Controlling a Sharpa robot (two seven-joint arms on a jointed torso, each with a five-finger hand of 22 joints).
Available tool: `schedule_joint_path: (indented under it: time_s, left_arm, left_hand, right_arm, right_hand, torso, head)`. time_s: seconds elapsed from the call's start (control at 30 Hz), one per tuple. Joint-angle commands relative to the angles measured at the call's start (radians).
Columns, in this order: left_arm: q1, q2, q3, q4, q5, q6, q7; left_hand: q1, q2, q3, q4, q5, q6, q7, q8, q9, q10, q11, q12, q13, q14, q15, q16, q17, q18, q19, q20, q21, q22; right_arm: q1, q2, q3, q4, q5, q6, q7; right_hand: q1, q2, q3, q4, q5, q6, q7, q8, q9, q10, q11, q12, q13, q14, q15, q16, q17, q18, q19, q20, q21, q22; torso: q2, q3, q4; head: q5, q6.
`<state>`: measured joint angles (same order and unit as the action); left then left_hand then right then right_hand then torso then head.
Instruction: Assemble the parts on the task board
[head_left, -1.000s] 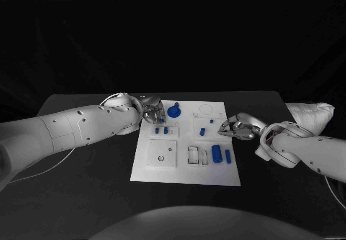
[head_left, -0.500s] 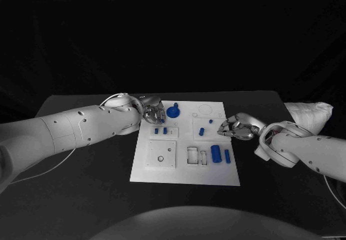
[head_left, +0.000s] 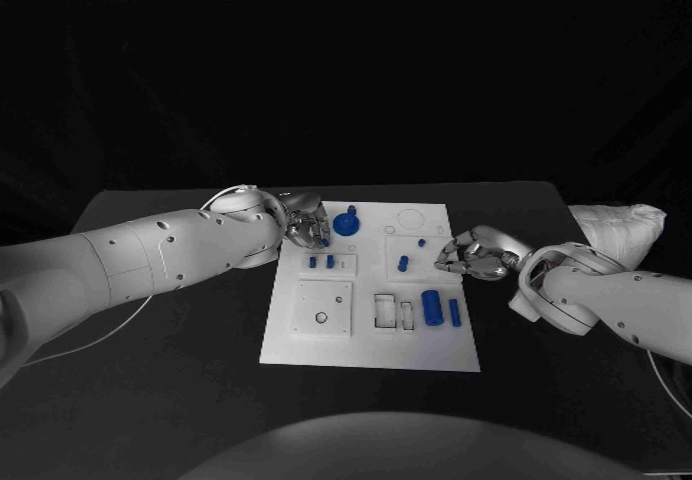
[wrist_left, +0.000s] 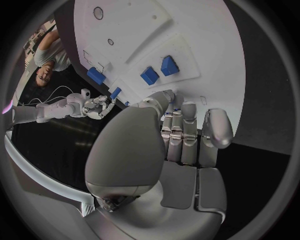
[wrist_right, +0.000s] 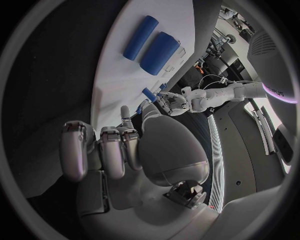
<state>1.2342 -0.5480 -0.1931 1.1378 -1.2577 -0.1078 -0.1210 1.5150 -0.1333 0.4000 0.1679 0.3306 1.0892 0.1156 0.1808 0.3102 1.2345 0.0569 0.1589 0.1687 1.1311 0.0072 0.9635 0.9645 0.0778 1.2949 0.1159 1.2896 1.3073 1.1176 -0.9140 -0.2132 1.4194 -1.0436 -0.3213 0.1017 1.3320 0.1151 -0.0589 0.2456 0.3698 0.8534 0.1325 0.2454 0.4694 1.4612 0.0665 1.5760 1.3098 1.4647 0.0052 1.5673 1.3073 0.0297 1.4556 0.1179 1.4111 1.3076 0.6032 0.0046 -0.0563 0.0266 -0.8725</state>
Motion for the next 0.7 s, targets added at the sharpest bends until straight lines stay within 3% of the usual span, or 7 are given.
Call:
schedule_joint_path:
  time_s: [0.03,0.2,0.4,0.57,0.7]
  left_arm:
    - [-0.001,0.003,-0.001,-0.002,-0.003,0.043,-0.013]
    - [-0.001,0.007,-0.001,-0.005,-0.003,0.038,-0.010]
    - [-0.001,0.009,-0.001,-0.008,-0.010,0.047,-0.015]
    - [-0.001,0.010,-0.002,-0.012,-0.012,0.069,-0.024]
    - [-0.001,0.011,-0.004,-0.013,-0.012,0.077,-0.030]
  left_hand:
    - [0.000,0.006,0.001,-0.008,-0.004,-0.008,0.001,-0.007,0.000,-0.001,0.004,-0.006,-0.002,-0.008,0.002,-0.004,-0.001,-0.002,-0.008,0.001,-0.003,0.161]
    - [0.000,0.009,0.000,-0.009,-0.007,-0.018,0.002,-0.014,-0.004,-0.003,0.005,-0.009,-0.004,-0.013,0.003,-0.006,-0.003,-0.001,-0.011,0.002,-0.005,0.160]
    - [-0.010,0.011,-0.003,-0.009,-0.023,-0.078,-0.002,-0.049,-0.024,-0.020,0.007,-0.021,-0.010,-0.041,0.006,-0.020,-0.018,0.003,-0.035,0.006,-0.026,0.154]
    - [-0.026,0.012,-0.011,-0.001,-0.059,-0.145,-0.017,-0.085,-0.044,-0.055,0.013,-0.026,-0.011,-0.096,0.014,-0.054,-0.048,0.008,-0.064,0.011,-0.051,0.146]
    - [-0.032,0.010,-0.017,0.002,-0.069,-0.183,-0.034,-0.103,-0.055,-0.074,0.015,-0.023,-0.008,-0.119,0.016,-0.061,-0.057,0.009,-0.075,0.014,-0.061,0.143]
  right_arm:
    - [-0.001,0.000,0.000,0.001,-0.003,0.013,0.002]
    - [-0.001,0.001,0.000,0.001,-0.003,0.014,0.001]
    - [-0.001,0.000,0.000,0.002,-0.003,0.015,0.000]
    - [-0.001,0.000,0.000,0.003,-0.003,0.017,-0.001]
    - [-0.001,-0.001,0.000,0.003,-0.003,0.017,-0.001]
  right_hand:
    - [0.006,-0.007,0.003,0.004,-0.002,0.009,0.001,0.000,-0.001,0.110,-0.002,-0.005,0.261,0.106,0.001,0.003,0.264,0.017,-0.008,-0.001,-0.003,0.201]
    - [0.006,-0.007,0.003,0.004,-0.002,0.009,0.001,0.000,-0.001,0.110,-0.002,-0.005,0.261,0.106,0.001,0.003,0.264,0.017,-0.008,-0.001,-0.003,0.201]
    - [0.006,-0.007,0.003,0.004,-0.002,0.009,0.001,0.000,-0.001,0.110,-0.002,-0.005,0.261,0.106,0.001,0.003,0.264,0.017,-0.008,-0.001,-0.003,0.201]
    - [0.006,-0.007,0.003,0.004,-0.002,0.009,0.001,0.000,-0.001,0.110,-0.002,-0.005,0.261,0.106,0.001,0.003,0.264,0.017,-0.008,-0.001,-0.003,0.201]
    - [0.006,-0.007,0.003,0.004,-0.002,0.009,0.001,0.000,-0.001,0.110,-0.002,-0.005,0.261,0.106,0.001,0.003,0.264,0.017,-0.008,-0.001,-0.003,0.201]
  torso:
    - [0.000,-0.0002,0.0006]
    - [0.000,0.0001,0.0005]
    - [0.000,0.0000,0.0008]
    - [0.000,0.0000,0.0005]
    - [0.000,0.0002,0.0011]
  head:
    - [0.000,0.000]
    - [0.002,0.000]
    - [0.004,0.000]
    - [0.004,0.000]
    - [0.004,0.000]
